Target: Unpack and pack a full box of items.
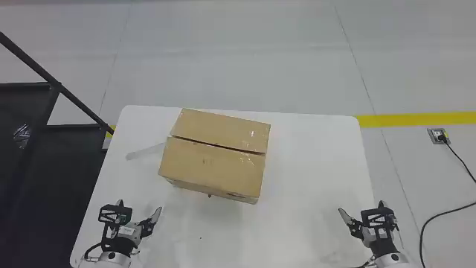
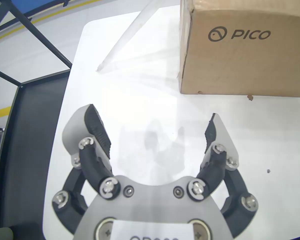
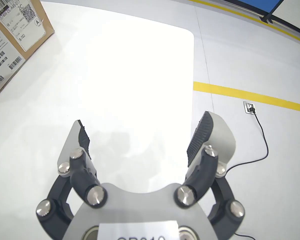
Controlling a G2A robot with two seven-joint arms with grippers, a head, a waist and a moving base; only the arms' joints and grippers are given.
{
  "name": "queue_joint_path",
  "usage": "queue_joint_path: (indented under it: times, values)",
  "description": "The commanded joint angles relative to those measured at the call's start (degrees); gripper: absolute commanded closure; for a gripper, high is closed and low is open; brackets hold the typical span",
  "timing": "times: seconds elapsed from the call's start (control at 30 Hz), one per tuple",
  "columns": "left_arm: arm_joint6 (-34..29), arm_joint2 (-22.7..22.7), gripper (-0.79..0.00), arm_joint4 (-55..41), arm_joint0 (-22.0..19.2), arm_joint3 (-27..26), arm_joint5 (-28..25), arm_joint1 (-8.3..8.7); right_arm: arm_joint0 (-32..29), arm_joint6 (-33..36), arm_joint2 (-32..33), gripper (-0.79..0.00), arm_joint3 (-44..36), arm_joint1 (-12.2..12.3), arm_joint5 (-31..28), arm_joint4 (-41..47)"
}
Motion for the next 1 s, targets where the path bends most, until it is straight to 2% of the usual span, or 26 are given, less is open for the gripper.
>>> queue_joint_path:
  times: [0.0,0.3,0.47,0.63,0.97]
  values:
    - [0.1,-0.01,-0.785,-0.01,-0.02,0.02,-0.04,-0.01,-0.02,-0.05,-0.16,-0.785,-0.13,-0.01,-0.27,-0.04]
    - [7.21,-2.78,-0.785,-5.21,-0.02,2.03,-0.07,-0.38,1.88,1.34,-5.76,-0.785,-7.93,-0.48,-2.33,-3.53]
    - [10.97,-5.71,-0.785,-9.65,-2.5,3.33,-1.61,-0.48,6.5,7.29,-11.62,-0.785,-13.12,-1.18,-2.03,-3.32]
    - [10.36,-6.96,-0.785,-10.56,-5.59,4.17,-3.64,-0.36,12.05,12.44,-18.38,-0.785,-14.48,-2.1,-0.42,-4.68]
    - [10.36,-7.01,-0.785,-10.54,-5.68,4.22,-3.47,-0.37,11.98,12.27,-18.33,-0.785,-14.51,-2.11,-0.47,-4.32]
